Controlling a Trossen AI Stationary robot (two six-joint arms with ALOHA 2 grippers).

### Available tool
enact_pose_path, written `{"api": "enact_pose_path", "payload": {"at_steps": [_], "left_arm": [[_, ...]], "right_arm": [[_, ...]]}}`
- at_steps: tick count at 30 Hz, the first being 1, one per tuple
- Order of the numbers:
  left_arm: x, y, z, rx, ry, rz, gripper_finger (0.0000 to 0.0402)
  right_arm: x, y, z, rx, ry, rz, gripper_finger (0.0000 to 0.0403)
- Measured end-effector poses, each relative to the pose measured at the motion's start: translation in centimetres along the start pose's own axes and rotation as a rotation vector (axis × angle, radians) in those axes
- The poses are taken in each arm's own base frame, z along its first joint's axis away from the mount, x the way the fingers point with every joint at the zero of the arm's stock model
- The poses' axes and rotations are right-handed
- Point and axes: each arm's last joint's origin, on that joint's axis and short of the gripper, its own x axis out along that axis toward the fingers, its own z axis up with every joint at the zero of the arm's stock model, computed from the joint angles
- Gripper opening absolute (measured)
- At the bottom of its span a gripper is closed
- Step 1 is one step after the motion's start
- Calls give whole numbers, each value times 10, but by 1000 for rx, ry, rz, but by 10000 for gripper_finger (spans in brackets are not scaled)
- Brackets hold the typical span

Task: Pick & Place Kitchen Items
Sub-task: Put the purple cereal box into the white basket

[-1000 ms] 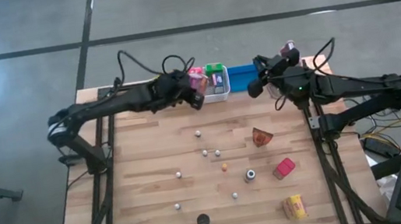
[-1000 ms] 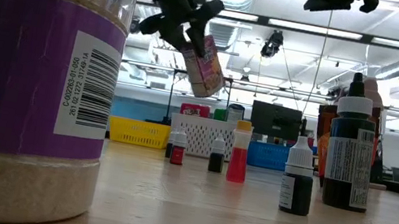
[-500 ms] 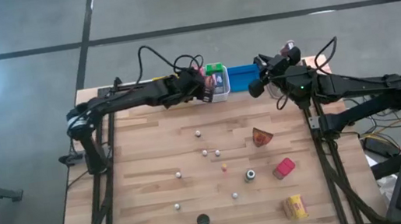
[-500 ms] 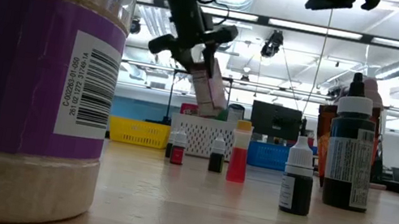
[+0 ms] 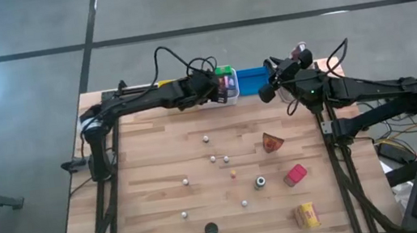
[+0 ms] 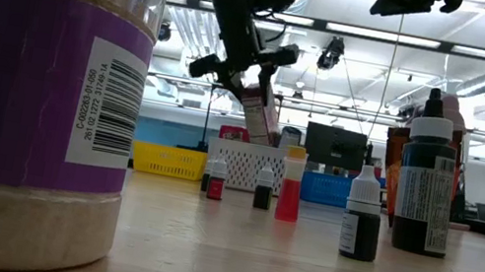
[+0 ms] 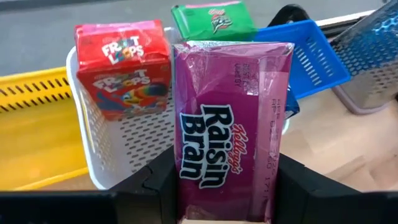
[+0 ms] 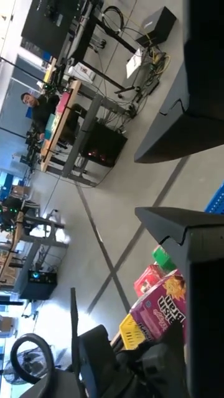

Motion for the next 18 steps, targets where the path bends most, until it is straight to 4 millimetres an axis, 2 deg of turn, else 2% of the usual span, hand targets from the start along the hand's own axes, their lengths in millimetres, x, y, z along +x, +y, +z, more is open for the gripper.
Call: {"api": "enact_pose_path", "payload": {"at_steps": [9, 18], "left_arm": [[16, 3, -4, -50, 4, 44, 177], [51, 4, -15, -81, 58, 45, 177]], "right_arm": [[0, 1, 0, 15, 1, 1, 136], [1, 2, -5, 11, 9, 9, 139]]}}
